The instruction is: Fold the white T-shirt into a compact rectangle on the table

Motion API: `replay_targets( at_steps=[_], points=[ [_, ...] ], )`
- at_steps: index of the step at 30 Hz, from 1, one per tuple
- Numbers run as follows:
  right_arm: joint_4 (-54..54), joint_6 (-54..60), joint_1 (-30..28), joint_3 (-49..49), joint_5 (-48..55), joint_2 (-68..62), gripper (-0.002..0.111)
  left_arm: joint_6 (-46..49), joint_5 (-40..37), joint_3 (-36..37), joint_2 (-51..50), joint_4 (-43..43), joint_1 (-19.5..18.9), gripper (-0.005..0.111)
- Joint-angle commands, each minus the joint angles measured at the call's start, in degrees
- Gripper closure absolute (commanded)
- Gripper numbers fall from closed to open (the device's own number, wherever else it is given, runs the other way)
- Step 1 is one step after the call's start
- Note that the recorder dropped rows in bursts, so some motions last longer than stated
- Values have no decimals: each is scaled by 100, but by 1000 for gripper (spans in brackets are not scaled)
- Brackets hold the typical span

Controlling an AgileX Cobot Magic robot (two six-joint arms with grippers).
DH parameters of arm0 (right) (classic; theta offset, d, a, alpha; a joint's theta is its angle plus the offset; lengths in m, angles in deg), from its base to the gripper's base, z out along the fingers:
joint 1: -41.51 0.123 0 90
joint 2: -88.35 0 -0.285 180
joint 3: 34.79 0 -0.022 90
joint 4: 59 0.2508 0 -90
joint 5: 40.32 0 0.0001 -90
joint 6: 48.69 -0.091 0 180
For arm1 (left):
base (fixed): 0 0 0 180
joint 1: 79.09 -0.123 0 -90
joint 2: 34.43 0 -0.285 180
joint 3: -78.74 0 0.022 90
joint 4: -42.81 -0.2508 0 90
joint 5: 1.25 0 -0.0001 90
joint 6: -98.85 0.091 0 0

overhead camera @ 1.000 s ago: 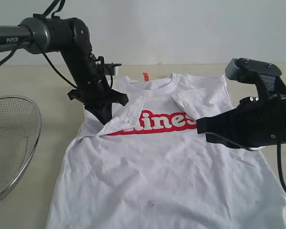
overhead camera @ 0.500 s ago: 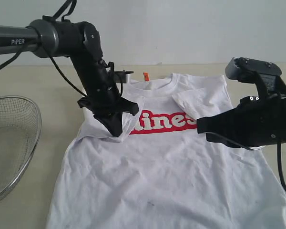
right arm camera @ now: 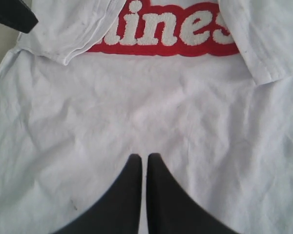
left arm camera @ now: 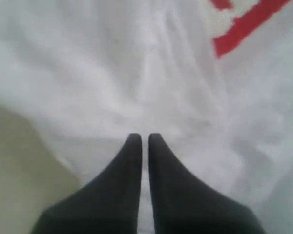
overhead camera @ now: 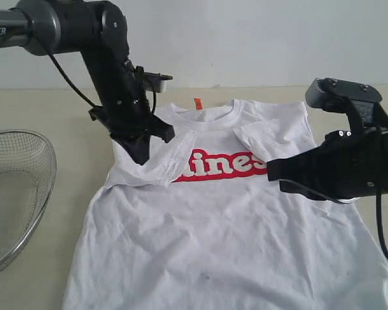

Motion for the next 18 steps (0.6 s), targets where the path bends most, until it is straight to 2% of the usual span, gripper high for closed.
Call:
replay_targets(
  at_steps=[1,3,5,10,18],
  points=[
    [-26,58,12,1,29,46,108,-427,315,50,23,-993,-320,102],
    [-26,58,12,1,29,46,108,-427,735,-45,-91,-1036,-557,102],
    [-26,58,12,1,1,46,108,-427,836,-144,-197,-959,-651,102],
    [-26,58,12,1,-58,46,108,-64,858,-579,-575,-133,-674,102],
    [-15,74,12,1,-54,46,108,1,845,-697,-992,-41,-674,102]
  ],
)
